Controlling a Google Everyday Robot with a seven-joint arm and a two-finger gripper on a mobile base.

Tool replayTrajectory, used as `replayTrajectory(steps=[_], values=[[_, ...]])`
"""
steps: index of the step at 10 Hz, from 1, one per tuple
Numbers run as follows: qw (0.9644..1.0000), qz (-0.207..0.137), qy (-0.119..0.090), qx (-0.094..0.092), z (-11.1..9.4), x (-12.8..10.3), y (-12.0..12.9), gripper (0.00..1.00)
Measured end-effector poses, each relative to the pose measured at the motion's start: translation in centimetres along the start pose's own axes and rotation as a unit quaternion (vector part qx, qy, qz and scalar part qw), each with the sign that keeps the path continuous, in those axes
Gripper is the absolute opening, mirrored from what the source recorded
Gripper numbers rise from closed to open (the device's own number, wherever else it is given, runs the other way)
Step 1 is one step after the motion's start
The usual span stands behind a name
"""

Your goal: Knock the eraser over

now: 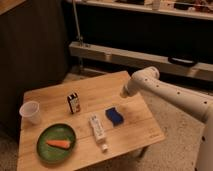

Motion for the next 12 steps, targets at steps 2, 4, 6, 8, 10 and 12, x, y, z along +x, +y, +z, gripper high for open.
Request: replayTrajectory(steps=[2,4,6,8,10,12], values=[[0.9990,-0.016,-0.011,-0.041,2.2,-3.2,1.5,0.00],[0.9956,-0.033,-0.021,-0.085,4.2,-6.7,2.9,0.00],[0.9900,-0.046,-0.028,-0.131,6.1,-10.4,4.1,0.00],[0.9841,-0.063,-0.021,-0.165,7.7,-14.0,5.7,0.00],[0.9782,-0.071,-0.007,-0.195,8.2,-16.9,8.0,0.00],[0.9771,-0.069,0.005,-0.201,7.4,-17.7,9.6,0.00]])
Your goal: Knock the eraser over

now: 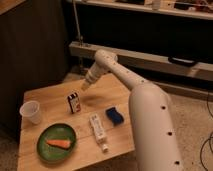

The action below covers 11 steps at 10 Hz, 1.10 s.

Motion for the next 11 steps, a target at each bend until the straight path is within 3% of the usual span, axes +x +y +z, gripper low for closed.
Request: replayTrajectory(steps=[3,6,8,11], values=[[0.9999,0.005,-0.001,-0.011,-1.8,1.9,3.4,0.00],[0.9995,0.000,-0.027,-0.013,-3.2,3.3,5.7,0.00],[0.9989,-0.009,-0.044,-0.013,-3.1,3.9,6.1,0.00],[0.9975,-0.021,-0.061,-0.029,-1.8,3.2,6.4,0.00]])
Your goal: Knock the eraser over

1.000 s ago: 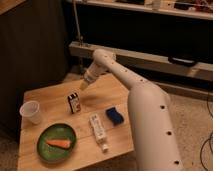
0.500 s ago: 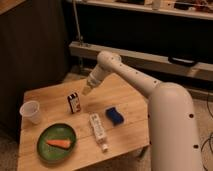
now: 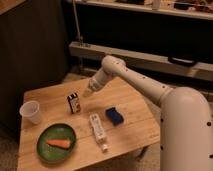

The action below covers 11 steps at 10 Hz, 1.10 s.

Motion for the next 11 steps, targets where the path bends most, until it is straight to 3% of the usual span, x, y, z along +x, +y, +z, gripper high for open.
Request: replayTrajectory(steps=[2,5,7,9,11], values=[[0.9998,-0.011,0.001,-0.016,1.7,-1.2,-0.1,0.00],[0.9979,-0.027,0.011,-0.058,5.7,-5.0,-1.1,0.00],[0.9955,-0.040,0.032,-0.079,7.9,-9.1,-1.7,0.00],[0.9948,-0.040,0.054,-0.076,9.0,-12.6,-2.2,0.06],[0.9952,-0.033,0.068,-0.062,8.8,-13.8,-2.8,0.19]])
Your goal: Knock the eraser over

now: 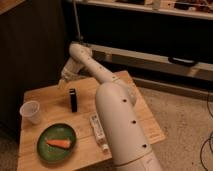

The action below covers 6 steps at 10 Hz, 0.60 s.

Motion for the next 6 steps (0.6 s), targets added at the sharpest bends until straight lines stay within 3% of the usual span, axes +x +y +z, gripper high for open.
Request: replayTrajectory(steps=[4,6], values=[[1.0000,0.002,0.002,0.000,-0.2,0.3,0.0,0.20],[0.9999,0.011,-0.004,-0.003,-0.8,0.9,1.5,0.20]])
